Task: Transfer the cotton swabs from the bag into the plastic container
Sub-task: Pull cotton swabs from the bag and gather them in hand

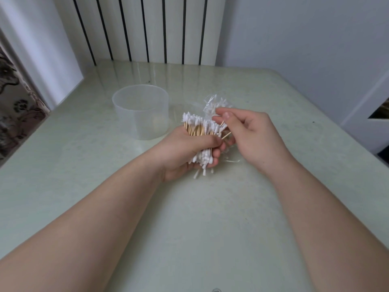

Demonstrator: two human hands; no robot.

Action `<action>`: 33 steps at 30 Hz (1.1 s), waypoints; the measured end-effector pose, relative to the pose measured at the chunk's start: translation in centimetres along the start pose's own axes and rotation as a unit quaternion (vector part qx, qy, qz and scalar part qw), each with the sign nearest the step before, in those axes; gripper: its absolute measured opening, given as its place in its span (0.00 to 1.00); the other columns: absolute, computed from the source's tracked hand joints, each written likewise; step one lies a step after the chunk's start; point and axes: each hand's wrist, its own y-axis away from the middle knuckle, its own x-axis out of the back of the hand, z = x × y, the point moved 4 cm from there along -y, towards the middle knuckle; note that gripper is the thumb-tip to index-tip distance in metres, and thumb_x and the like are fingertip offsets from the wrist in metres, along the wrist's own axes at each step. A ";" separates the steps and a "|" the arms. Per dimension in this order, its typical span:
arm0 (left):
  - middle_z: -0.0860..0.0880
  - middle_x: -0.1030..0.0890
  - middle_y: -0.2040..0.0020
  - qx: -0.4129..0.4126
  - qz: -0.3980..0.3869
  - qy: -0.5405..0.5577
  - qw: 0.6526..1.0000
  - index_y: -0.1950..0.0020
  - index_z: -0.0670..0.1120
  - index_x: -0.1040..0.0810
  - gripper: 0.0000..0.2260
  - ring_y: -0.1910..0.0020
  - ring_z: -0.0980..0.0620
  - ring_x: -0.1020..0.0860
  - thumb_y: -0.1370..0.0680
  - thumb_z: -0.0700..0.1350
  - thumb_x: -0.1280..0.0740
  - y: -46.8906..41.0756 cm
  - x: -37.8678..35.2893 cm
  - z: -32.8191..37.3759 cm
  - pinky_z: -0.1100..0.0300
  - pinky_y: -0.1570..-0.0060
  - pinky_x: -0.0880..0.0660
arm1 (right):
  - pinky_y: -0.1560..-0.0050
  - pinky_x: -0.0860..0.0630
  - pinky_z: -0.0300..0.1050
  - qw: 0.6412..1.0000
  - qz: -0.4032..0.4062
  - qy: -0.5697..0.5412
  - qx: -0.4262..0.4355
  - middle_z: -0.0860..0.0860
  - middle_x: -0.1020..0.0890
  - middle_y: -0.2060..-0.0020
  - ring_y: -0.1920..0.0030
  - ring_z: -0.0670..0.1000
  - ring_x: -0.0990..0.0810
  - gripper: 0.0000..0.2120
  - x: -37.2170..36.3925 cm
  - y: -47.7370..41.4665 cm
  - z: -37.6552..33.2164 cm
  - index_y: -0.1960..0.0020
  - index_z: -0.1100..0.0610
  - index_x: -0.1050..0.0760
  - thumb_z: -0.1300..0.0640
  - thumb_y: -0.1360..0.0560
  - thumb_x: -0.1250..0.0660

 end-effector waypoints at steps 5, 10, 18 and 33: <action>0.45 0.21 0.65 0.019 -0.007 0.006 1.000 0.57 0.40 0.22 0.07 0.67 0.52 0.23 0.20 0.34 0.35 0.2 -0.1 0.2 0.60 0.66 0.21 | 0.52 0.19 0.53 0.998 -0.044 -0.055 -0.006 0.53 0.14 0.54 0.63 0.50 0.17 0.19 -0.7 0.2 -0.2 0.46 0.50 0.18 0.43 0.16 0.45; 0.43 0.22 0.65 0.003 -0.020 0.020 1.000 0.58 0.39 0.23 0.08 0.66 0.50 0.22 0.20 0.33 0.38 0.3 -0.1 0.3 0.59 0.64 0.21 | 0.51 0.23 0.48 0.990 -0.137 -0.002 0.012 0.48 0.20 0.68 0.62 0.51 0.17 0.26 -1.4 1.0 -0.3 0.34 0.46 0.24 0.33 0.20 0.50; 0.49 0.21 0.66 0.015 0.021 0.104 0.994 0.57 0.44 0.21 0.08 0.70 0.57 0.22 0.20 0.37 0.36 0.3 0.0 0.9 0.64 0.70 0.23 | 0.34 0.27 0.51 0.975 -0.182 0.106 0.070 0.38 0.37 0.26 0.30 0.43 0.30 0.57 -1.1 1.5 -0.7 0.21 0.36 0.56 0.32 0.38 0.24; 0.51 0.20 0.65 0.051 0.020 0.196 0.979 0.57 0.45 0.21 0.04 0.68 0.59 0.20 0.23 0.41 0.33 0.0 0.3 0.6 0.52 0.50 0.17 | 0.33 0.28 0.43 0.964 -0.206 0.139 0.097 0.38 0.34 0.29 0.34 0.38 0.29 0.62 -1.6 1.4 -1.0 0.19 0.43 0.49 0.40 0.44 0.17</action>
